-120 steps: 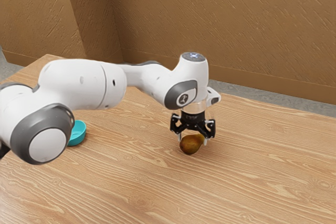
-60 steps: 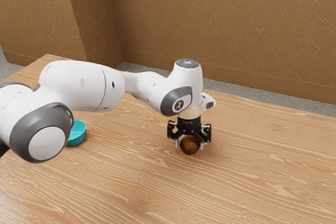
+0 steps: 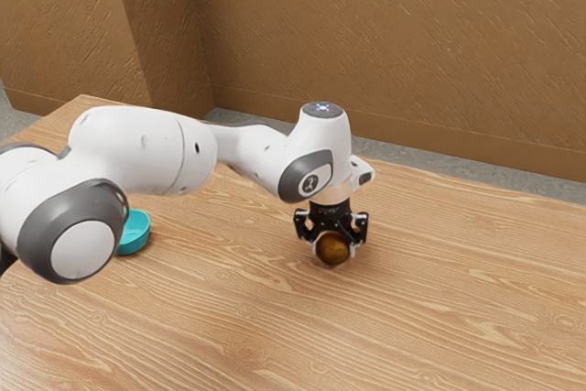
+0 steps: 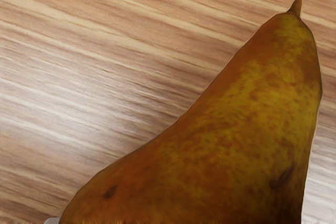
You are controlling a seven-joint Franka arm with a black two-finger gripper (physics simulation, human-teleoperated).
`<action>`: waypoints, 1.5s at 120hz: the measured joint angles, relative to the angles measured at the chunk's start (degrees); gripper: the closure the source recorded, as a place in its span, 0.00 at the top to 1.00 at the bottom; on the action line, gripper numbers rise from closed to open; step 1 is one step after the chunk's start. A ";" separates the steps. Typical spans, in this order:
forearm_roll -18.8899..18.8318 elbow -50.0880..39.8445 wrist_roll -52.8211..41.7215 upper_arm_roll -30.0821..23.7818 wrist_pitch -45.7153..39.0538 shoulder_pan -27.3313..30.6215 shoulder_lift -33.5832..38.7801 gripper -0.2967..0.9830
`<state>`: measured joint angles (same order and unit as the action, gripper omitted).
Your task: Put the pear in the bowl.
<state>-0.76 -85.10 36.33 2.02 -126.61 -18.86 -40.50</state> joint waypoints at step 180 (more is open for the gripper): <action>-1.02 -31.31 -5.43 2.73 -5.32 36.46 24.97 0.61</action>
<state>-1.78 -116.40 30.90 4.75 -131.92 17.60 -15.53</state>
